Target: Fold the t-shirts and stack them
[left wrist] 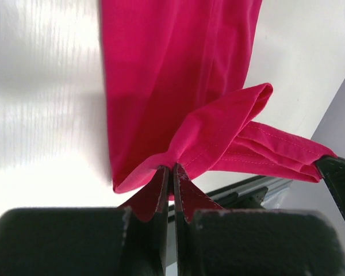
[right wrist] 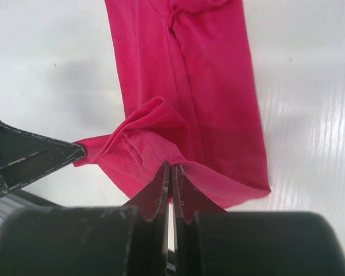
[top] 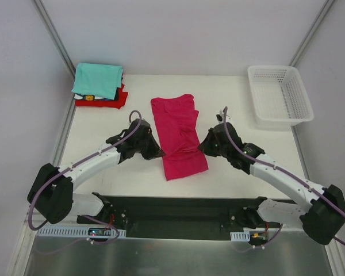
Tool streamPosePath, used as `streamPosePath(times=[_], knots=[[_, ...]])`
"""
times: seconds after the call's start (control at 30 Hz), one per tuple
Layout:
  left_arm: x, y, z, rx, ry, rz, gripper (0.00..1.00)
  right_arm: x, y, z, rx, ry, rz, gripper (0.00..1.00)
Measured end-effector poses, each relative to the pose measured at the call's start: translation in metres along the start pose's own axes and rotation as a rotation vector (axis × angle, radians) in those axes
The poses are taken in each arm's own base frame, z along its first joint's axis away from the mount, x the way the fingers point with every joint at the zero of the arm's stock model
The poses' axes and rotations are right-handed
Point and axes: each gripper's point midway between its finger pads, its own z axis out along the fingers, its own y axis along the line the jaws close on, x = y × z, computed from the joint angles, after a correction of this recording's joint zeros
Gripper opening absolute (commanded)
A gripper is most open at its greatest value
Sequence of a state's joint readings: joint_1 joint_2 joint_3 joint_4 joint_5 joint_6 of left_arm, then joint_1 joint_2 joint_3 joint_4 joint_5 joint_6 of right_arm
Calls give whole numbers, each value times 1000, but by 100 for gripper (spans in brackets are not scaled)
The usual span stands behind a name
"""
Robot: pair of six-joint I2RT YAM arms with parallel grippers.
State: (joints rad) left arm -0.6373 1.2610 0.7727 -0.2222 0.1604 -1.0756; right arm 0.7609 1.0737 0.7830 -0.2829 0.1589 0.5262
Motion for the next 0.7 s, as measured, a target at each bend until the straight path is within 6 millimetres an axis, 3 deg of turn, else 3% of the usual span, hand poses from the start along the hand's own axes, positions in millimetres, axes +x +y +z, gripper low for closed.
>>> streamPosePath(times=[0.1,0.37,0.7], knots=[[-16,2,9,-8,-8,-8,0,-13,1,22,-2,6,1,0],[-56,25,35,-58,-7,-55,0,-26,-19,85,21,102,30,0],[-74,18,66,-51,33,0,0,-51,-11,123,-31,122,15,0]])
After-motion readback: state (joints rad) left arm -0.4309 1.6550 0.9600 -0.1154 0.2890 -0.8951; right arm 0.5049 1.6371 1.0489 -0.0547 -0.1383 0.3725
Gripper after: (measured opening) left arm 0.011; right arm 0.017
